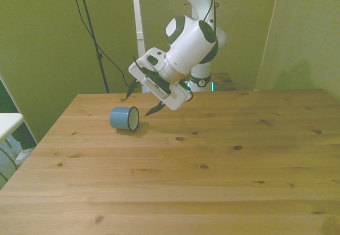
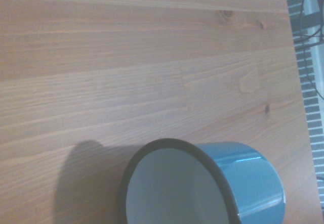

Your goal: Flip the mug upright

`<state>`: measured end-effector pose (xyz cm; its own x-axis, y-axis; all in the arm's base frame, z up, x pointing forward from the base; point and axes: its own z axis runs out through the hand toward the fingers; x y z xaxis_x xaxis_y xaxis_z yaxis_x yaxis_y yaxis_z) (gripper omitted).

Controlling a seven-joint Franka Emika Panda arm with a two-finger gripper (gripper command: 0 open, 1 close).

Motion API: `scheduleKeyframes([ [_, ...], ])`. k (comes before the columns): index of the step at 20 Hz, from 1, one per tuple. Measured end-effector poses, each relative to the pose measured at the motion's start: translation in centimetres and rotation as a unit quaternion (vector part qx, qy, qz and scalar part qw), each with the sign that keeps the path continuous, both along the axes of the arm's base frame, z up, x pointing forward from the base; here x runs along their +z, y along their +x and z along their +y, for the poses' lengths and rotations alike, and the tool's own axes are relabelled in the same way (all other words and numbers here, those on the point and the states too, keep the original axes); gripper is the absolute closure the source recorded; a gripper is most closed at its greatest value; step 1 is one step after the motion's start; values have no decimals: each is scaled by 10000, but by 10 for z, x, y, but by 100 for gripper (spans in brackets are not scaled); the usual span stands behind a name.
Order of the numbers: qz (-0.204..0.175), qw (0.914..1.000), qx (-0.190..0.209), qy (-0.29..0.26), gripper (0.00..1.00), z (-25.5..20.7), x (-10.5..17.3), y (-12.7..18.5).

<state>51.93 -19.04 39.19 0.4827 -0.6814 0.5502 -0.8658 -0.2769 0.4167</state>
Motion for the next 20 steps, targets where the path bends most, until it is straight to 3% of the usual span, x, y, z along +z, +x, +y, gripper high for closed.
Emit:
scheduleKeyframes([
  [20, 197, 9974, -413, -565, 0, -45, -28, 13],
])
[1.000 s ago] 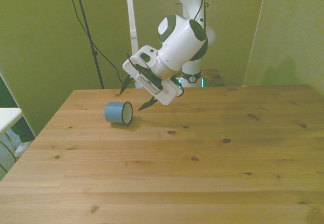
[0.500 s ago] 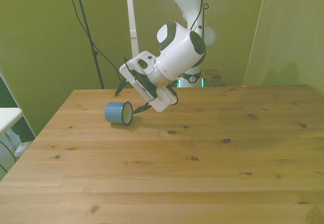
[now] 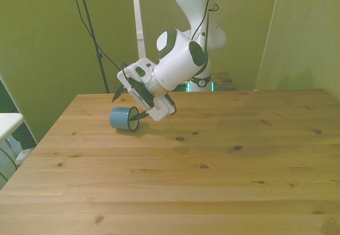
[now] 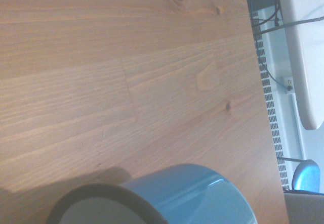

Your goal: Flip the mug upright

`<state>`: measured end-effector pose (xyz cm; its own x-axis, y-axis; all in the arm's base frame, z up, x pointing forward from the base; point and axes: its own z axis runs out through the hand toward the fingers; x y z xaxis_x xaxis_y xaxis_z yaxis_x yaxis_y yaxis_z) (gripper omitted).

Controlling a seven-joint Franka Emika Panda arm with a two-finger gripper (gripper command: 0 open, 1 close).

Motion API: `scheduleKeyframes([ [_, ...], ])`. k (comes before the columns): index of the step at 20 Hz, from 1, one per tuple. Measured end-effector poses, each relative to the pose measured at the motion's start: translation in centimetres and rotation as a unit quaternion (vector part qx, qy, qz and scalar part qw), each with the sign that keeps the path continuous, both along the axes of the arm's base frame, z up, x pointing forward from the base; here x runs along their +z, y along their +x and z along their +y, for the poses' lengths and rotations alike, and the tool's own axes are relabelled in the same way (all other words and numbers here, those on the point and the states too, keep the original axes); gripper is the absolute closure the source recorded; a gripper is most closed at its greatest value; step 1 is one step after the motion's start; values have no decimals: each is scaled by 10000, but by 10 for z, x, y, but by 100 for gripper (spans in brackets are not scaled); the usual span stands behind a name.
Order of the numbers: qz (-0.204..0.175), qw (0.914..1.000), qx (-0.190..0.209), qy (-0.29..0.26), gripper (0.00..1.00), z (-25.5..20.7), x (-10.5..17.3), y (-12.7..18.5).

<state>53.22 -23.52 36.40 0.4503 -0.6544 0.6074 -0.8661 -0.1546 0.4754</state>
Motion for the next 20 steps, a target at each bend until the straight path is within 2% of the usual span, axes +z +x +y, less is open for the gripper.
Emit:
scheduleKeyframes([
  [12, 39, 9999, 6, -155, 0, -10, 0, -2],
  [13, 46, 9999, 9, -158, 100, -10, -1, -3],
  [20, 55, 9999, -4, -159, 100, -12, -1, -4],
])
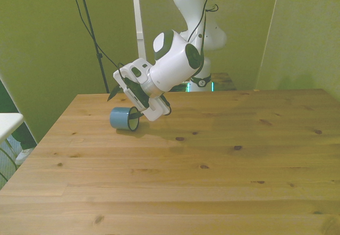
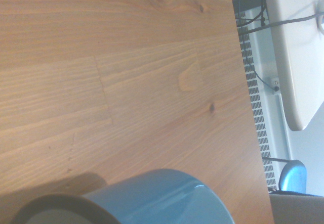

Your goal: Flip the mug upright

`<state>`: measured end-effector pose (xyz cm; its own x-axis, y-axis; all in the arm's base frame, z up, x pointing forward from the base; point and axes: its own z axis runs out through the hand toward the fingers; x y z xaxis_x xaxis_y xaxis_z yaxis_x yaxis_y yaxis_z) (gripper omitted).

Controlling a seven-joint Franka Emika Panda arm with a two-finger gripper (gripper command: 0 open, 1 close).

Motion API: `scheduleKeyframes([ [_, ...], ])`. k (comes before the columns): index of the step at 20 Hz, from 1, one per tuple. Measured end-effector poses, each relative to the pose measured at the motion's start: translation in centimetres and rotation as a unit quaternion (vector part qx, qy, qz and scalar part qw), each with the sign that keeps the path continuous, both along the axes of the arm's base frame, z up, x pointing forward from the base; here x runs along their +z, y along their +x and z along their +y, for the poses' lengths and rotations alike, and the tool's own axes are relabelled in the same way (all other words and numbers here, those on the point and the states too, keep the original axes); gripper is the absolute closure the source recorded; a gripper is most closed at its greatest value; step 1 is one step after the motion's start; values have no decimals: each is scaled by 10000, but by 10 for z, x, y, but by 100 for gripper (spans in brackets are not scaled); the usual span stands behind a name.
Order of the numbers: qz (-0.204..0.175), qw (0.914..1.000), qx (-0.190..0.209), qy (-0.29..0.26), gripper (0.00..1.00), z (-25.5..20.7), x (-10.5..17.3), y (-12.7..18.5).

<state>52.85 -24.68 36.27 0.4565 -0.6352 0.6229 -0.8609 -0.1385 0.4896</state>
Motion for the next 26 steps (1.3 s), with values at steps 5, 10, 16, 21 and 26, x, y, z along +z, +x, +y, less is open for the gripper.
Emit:
scheduleKeyframes([
  [5, 16, 10000, 0, 8, 100, 0, -1, -1],
  [10, 41, 10000, -2, 30, 100, 2, -3, -6],
  [16, 51, 10000, 1, 37, 100, 3, -4, -7],
  [21, 36, 10000, 32, 37, 100, 6, -3, -5],
  [26, -33, 10000, 54, 30, 100, 8, 5, -4],
])
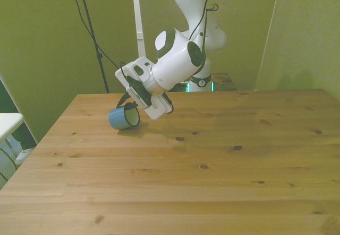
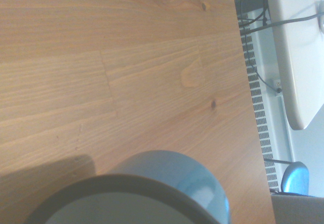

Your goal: Flip the mug upright

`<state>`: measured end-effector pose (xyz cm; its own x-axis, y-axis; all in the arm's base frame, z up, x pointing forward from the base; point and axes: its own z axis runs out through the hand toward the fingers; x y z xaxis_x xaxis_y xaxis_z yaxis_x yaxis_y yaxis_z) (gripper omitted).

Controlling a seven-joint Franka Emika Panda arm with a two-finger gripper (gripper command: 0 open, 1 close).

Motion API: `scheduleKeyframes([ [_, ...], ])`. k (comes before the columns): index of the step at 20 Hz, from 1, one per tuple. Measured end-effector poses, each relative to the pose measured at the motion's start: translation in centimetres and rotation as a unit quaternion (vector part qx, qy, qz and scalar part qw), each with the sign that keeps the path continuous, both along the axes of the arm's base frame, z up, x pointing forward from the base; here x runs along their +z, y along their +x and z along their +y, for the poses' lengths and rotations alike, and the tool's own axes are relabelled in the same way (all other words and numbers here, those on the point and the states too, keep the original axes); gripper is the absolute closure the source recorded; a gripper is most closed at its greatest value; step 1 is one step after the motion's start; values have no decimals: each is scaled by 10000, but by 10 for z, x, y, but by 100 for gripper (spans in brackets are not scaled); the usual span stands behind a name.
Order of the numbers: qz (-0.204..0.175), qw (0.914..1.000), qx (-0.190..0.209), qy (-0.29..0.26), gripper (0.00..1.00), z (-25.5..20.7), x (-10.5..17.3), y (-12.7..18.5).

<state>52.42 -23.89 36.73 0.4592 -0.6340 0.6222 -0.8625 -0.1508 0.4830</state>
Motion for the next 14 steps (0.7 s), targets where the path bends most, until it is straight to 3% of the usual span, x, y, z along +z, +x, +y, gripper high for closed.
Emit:
scheduleKeyframes([
  [5, -150, 9999, -35, 40, 100, 0, 14, -1],
  [8, -581, 9972, -77, 465, 100, 2, 54, -5],
  [11, -1113, 9878, 88, 1082, 100, 10, 106, -11],
  [14, -1603, 9707, 341, 1757, 100, 34, 131, -4],
])
